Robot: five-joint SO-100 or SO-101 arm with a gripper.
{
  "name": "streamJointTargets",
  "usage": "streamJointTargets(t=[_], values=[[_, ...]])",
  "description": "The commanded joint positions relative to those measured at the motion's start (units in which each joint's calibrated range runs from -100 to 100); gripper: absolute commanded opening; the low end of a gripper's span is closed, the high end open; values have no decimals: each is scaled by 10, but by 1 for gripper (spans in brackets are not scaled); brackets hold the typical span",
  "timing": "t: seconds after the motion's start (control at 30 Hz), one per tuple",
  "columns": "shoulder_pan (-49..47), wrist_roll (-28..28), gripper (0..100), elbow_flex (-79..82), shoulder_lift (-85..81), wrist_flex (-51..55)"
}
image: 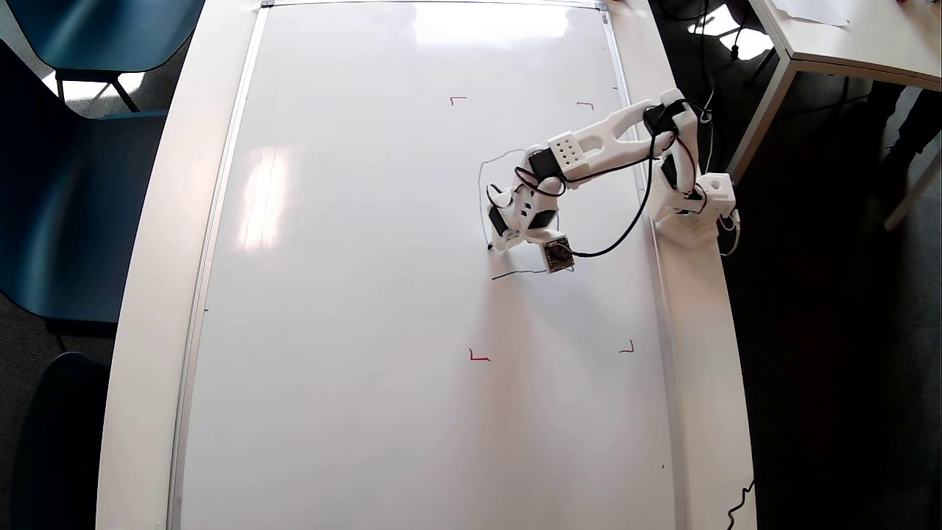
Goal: Draw on a whiteboard a robot head using a pen attached to the gripper
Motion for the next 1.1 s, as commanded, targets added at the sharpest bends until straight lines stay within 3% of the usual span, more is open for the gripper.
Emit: streamJointTargets(t=[0.0,1.07], values=[[-20,-2,2,0,-2,-2],[-68,-17,1,0,-6,-37]])
